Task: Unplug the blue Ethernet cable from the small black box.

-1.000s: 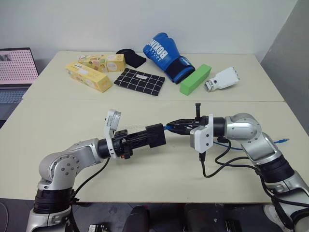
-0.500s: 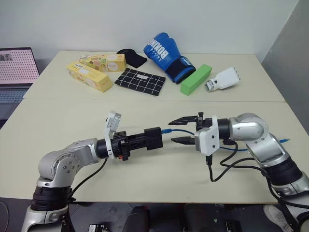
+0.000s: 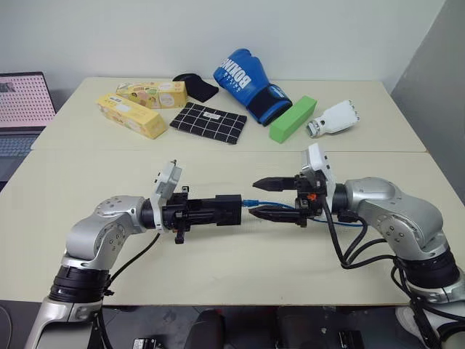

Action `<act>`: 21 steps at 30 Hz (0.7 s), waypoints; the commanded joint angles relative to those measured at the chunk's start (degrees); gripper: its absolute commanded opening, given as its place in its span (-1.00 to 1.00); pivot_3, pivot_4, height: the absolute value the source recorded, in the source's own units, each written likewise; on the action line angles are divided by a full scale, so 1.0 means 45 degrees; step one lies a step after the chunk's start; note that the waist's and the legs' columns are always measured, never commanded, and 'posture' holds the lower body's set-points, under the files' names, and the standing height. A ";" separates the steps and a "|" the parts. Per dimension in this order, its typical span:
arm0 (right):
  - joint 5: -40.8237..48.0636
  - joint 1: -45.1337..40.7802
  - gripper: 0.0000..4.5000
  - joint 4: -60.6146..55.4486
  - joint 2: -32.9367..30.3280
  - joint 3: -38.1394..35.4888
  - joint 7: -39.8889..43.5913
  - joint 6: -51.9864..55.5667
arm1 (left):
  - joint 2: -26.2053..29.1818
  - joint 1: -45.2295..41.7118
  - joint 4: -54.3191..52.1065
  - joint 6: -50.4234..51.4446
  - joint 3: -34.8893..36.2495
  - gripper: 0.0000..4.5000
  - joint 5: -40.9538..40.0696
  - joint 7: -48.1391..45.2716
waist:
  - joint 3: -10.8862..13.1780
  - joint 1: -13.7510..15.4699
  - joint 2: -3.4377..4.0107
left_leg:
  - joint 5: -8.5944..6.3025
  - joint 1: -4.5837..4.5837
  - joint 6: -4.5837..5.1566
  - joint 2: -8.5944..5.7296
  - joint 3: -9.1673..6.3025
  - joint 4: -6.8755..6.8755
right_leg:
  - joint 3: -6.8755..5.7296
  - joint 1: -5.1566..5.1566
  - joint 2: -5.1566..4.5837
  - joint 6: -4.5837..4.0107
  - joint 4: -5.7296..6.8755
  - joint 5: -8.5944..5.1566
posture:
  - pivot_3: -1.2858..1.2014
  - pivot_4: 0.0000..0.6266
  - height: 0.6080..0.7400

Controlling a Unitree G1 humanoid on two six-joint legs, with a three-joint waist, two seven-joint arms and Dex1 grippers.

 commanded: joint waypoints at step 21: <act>-0.0897 -0.0209 0.40 0.0123 0.0678 0.0596 -0.0064 0.0429 | -0.0107 0.0155 -0.0163 -0.0908 0.0063 -0.65 0.0381 -0.0306 | 0.0000 -0.0004 0.0000 | 0.0000 -0.0004 0.0000 -0.0003 -0.0001 -0.0001 | -0.0004 -0.0005 0.0012 0.0001 -0.0001 -0.0001 | 0.03 -0.52 1.00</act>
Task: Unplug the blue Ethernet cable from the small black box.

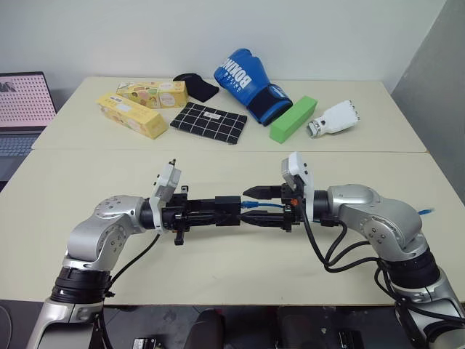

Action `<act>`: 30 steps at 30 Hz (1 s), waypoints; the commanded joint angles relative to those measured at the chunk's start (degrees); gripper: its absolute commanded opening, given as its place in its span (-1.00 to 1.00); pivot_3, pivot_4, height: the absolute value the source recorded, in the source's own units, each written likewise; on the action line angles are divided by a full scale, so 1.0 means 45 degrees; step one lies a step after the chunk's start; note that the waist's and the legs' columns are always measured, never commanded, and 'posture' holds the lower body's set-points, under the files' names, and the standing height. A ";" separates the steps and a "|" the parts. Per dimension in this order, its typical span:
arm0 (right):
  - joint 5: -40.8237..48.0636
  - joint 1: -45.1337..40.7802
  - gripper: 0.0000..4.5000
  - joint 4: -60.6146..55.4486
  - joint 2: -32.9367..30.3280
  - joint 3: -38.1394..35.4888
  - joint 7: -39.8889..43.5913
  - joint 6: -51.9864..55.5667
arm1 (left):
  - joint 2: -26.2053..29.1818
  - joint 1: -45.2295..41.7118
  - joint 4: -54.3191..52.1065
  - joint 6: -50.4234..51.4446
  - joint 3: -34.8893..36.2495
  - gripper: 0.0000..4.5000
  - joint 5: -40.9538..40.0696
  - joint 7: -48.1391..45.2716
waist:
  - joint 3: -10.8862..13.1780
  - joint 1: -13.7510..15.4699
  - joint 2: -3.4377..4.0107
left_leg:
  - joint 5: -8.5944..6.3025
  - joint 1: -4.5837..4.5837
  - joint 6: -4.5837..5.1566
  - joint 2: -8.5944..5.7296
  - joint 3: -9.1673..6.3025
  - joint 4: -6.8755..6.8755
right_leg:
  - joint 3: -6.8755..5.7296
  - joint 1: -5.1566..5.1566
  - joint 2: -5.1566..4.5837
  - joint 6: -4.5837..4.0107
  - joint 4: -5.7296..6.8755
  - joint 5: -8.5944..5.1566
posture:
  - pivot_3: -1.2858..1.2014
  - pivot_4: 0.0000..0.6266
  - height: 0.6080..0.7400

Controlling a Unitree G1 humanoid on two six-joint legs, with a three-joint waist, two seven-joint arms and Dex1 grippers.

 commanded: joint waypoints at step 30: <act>-0.0957 -0.0669 -0.96 0.0916 -0.1102 0.0089 0.2407 -0.0494 | 0.0225 0.0766 -0.0501 -0.0592 0.0471 -0.65 0.0196 -0.0405 | 0.0000 0.0001 0.0000 | 0.0000 -0.0003 0.0001 0.0003 -0.0002 -0.0001 | 0.0000 -0.0001 0.0009 0.0000 -0.0007 0.0000 | 0.03 -0.52 1.00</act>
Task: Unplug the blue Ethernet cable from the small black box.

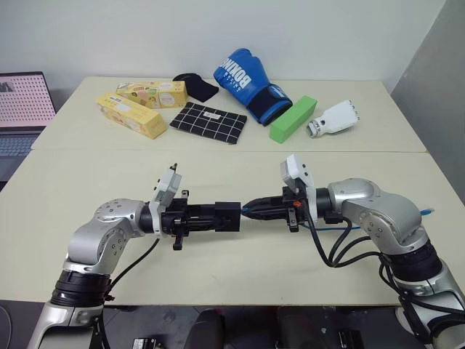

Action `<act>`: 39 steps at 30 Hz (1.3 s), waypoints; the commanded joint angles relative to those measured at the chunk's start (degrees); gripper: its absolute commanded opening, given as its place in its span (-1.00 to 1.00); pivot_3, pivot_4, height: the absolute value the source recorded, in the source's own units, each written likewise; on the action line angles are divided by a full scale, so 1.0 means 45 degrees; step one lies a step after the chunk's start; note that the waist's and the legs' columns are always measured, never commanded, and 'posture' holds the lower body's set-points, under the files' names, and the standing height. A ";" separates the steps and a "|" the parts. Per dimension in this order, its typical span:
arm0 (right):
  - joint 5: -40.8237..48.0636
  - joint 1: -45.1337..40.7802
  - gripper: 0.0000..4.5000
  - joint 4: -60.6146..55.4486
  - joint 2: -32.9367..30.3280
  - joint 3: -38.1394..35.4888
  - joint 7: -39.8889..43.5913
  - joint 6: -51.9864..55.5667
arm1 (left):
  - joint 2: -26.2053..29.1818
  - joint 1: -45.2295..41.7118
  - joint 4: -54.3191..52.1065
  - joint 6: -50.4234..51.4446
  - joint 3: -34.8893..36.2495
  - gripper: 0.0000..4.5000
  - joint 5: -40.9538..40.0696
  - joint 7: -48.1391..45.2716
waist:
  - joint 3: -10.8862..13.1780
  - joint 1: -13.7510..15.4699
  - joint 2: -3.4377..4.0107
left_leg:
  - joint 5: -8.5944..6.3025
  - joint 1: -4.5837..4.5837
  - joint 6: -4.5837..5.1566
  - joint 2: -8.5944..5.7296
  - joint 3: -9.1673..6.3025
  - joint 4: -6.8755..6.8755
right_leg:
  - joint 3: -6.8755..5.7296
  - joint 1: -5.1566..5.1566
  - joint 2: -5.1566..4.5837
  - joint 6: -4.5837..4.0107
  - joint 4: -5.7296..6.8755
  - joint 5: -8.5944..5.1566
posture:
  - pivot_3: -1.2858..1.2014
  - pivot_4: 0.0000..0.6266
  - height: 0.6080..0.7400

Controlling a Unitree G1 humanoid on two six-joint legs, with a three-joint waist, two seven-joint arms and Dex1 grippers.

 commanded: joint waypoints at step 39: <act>-0.6004 -0.1544 0.70 0.5814 0.3352 0.0061 -0.2286 -0.6646 | -0.1320 0.2975 -0.0386 -0.2781 0.3716 -0.65 0.1464 0.6866 | -0.0001 0.0009 -0.0001 | 0.0005 -0.0132 -0.0007 0.0020 0.0016 0.0009 | 0.0010 -0.0154 -0.0029 -0.0004 0.0050 0.0005 | 0.03 -0.52 1.00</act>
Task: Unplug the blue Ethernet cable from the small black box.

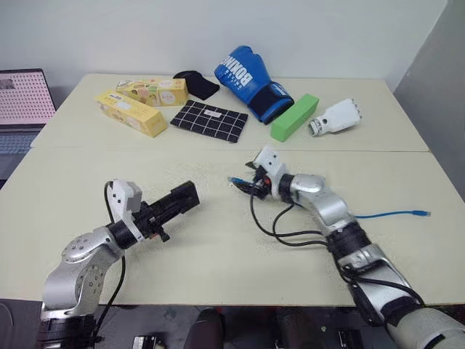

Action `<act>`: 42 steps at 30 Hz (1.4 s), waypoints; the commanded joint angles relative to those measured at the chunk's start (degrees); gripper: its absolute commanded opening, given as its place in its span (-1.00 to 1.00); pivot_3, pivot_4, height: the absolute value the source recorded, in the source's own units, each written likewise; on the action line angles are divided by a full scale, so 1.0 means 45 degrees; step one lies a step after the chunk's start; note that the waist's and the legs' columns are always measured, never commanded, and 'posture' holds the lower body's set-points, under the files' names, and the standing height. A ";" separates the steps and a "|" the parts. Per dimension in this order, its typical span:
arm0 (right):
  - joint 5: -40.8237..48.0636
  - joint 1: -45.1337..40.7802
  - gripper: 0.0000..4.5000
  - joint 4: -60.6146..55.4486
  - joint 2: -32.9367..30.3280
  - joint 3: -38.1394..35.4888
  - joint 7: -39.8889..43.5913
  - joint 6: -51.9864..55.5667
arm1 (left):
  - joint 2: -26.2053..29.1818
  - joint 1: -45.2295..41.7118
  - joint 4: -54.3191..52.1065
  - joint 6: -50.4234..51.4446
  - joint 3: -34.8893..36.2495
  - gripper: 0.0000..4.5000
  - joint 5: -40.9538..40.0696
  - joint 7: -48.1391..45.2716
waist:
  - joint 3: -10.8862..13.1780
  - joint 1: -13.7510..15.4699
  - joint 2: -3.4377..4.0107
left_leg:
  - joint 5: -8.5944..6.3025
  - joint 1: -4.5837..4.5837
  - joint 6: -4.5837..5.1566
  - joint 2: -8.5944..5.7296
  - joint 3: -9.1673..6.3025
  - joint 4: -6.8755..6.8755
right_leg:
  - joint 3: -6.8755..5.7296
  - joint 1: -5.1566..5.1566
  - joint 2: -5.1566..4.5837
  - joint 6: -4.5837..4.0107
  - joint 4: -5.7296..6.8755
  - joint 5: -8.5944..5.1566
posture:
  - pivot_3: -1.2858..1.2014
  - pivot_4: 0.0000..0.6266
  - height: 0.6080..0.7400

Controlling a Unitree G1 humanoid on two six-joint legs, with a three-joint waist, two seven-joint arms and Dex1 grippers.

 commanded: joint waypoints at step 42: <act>0.3068 0.1886 0.71 -1.0036 -0.4062 -0.0900 0.2372 0.6202 | 0.0475 0.2154 -0.0994 -0.0590 0.0764 0.77 0.2681 0.3521 | -0.0010 0.0047 -0.0016 | 0.0000 -0.0013 0.0001 -0.0008 -0.0058 0.0008 | -0.0013 0.0013 -0.0012 0.0000 -0.0002 0.0000 | 0.03 -0.52 1.00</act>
